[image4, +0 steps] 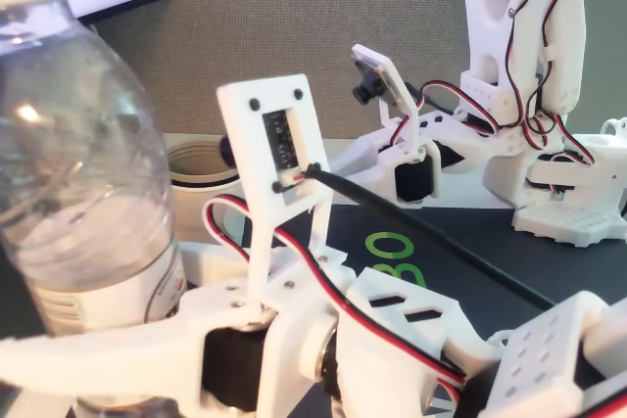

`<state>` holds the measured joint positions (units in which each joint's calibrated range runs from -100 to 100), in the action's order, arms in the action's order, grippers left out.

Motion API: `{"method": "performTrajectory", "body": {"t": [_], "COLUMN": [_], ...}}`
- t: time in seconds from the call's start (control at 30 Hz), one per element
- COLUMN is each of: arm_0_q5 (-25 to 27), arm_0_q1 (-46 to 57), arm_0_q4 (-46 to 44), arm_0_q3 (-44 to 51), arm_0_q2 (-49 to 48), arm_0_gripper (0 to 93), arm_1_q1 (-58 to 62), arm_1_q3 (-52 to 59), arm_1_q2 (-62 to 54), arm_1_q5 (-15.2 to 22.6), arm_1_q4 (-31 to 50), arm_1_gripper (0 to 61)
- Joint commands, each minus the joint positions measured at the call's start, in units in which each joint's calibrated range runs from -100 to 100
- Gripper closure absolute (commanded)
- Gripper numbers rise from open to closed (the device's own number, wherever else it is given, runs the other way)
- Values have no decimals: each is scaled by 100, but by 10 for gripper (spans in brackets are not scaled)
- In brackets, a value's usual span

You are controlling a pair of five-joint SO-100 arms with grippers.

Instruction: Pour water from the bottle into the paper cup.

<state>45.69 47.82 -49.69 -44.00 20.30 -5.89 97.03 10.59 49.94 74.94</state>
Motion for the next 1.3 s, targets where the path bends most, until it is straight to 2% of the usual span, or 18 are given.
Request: {"method": "performTrajectory", "body": {"t": [0.0, 0.03, 0.07, 0.13, 0.17, 0.23, 0.3, 0.33, 0.5, 0.6, 0.7, 0.73, 0.9, 1.0, 1.17, 1.27], "arm_0_q5": [-83, -103, -103, -103, -117, -259, -430, -850, -1309, -1573, -1744, -1900, -2310, -2618, -3038, -3199], "arm_0_q1": [8, -18, -31, -44, -44, -70, -109, -175, -253, -240, -201, -188, -136, -136, -149, -136], "arm_0_q4": [45, 45, 45, 69, 102, 167, 183, 477, 1601, 2709, 3157, 3686, 4640, 5609, 7043, 7580], "arm_0_q3": [415, 342, 279, 188, 161, 15, -39, -85, 297, 1187, 1760, 2169, 3078, 3823, 5149, 5676], "arm_0_q2": [-144, -188, -231, -318, -344, -561, -709, -1369, -2664, -3437, -3750, -3863, -4054, -3958, -3602, -3489], "arm_0_gripper": [795, 867, 880, 890, 891, 902, 922, 927, 927, 927, 927, 927, 927, 927, 927, 927], "arm_1_q1": [-385, -373, -313, -241, -206, -74, -38, 165, 1014, 1217, 1516, 1564, 1301, 1121, 978, 906], "arm_1_q3": [43, 34, 34, 34, 34, 15, 15, -185, -984, -603, -630, -593, -848, -1275, -2493, -3274], "arm_1_q2": [131, 88, -15, -101, -110, -127, -144, -247, -264, -222, -264, -282, -290, 36, 972, 1608], "arm_1_q5": [-54, -68, -63, -24, -10, 34, 59, 166, 127, 254, 337, 342, 357, 357, 381, 386], "arm_1_q4": [472, 431, 333, 202, 178, 145, 129, -345, -974, -582, -533, -435, -345, -370, -370, -370], "arm_1_gripper": [612, 610, 609, 546, 510, 369, 318, 286, 295, 298, 298, 298, 298, 297, 297, 297]}}
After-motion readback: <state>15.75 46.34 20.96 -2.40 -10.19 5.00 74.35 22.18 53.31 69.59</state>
